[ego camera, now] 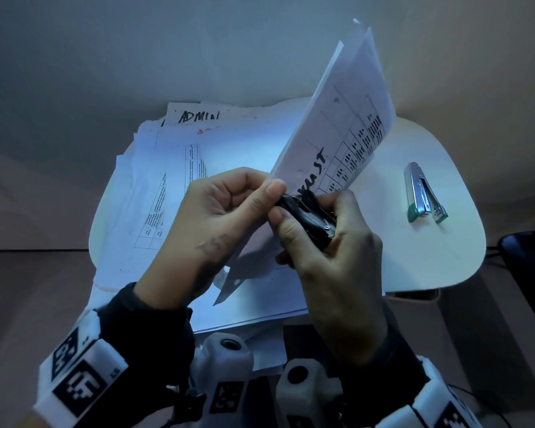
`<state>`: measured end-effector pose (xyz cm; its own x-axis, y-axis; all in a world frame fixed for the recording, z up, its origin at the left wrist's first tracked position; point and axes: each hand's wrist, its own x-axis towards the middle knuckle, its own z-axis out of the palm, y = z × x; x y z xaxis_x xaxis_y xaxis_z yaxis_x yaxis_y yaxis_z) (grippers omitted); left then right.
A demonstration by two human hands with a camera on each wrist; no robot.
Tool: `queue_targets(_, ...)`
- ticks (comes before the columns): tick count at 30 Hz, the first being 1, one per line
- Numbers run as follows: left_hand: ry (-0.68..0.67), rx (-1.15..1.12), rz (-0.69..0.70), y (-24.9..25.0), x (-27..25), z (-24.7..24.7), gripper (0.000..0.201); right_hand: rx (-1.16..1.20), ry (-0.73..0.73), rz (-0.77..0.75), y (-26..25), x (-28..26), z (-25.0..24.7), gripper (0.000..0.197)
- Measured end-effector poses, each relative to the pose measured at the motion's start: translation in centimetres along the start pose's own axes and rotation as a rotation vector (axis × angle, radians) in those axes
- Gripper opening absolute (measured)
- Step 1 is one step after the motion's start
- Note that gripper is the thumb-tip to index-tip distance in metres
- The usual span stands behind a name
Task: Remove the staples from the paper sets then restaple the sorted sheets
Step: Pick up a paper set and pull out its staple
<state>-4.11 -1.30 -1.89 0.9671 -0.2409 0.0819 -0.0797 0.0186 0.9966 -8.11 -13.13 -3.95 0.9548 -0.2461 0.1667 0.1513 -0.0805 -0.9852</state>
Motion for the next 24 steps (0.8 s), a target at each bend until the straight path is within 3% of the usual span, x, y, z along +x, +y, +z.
queue_targets(9, 0.126, 0.082, -0.016, 0.6, 0.0, 0.2, 0.013, 0.019, 0.034, 0.004, 0.3, -0.2, 0.6, 0.026)
queue_targets(17, 0.122, 0.09, -0.051, -0.1, 0.6, 0.5, 0.019, 0.137, 0.089, 0.036, 1.0, 0.2, 0.5, 0.025)
queue_targets(24, 0.096, 0.076, -0.071, 0.2, 0.9, 0.5, 0.016, 0.359, -0.009, 0.121, 1.2, 0.6, -0.1, 0.014)
